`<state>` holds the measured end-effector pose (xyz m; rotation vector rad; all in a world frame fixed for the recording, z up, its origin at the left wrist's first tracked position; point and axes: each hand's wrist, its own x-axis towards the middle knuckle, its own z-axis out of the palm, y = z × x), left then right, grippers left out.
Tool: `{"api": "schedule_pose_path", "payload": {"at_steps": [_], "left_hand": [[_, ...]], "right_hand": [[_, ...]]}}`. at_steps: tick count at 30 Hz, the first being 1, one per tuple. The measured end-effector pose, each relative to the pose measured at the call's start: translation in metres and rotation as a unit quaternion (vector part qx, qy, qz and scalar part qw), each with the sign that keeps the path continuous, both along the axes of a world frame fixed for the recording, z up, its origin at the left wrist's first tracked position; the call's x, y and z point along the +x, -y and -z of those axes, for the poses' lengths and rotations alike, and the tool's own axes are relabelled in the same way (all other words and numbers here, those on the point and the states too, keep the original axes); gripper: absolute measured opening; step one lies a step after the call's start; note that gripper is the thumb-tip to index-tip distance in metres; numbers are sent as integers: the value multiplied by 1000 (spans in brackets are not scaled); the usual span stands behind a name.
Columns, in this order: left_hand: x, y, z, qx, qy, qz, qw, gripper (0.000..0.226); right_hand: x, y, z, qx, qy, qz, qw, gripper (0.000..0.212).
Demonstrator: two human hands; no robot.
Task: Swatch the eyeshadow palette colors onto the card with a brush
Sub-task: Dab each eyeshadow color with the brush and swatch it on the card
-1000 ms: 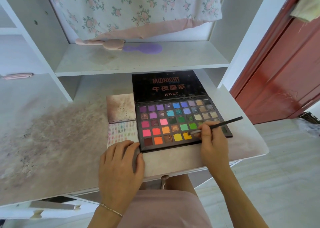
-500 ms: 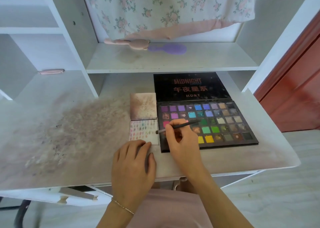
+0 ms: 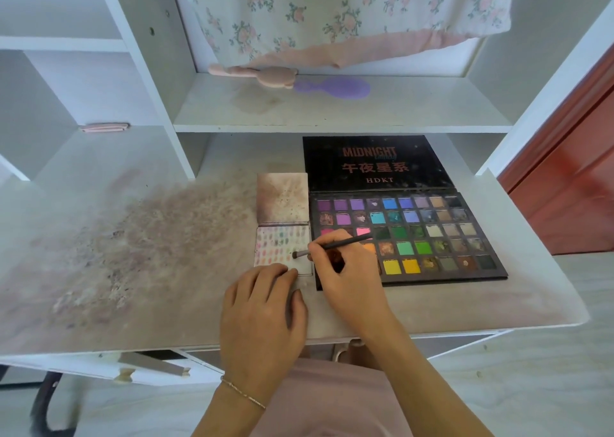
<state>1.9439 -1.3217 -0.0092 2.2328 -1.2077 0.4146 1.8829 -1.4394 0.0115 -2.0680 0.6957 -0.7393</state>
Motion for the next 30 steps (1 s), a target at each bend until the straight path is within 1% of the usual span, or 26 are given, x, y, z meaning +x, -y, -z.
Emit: {"api": "schedule_pose_path", "payload": {"at_steps": [15, 17, 21, 25, 30], "left_hand": [[0, 0, 0, 9, -7, 0, 1000, 33], [1, 1, 0, 10, -6, -1, 1000, 33], [1, 1, 1, 14, 0, -3, 1000, 33], [1, 0, 1, 14, 1, -4, 1000, 34], [1, 0, 0, 13, 4, -5, 1000, 33]], "right_hand": [[0, 0, 0, 13, -25, 0, 1000, 3], [0, 0, 1, 10, -27, 4, 1000, 6], [0, 1, 1, 9, -28, 2, 1000, 5], [0, 1, 1, 5, -29, 6, 1000, 9], [0, 1, 1, 2, -18, -3, 1000, 7]]}}
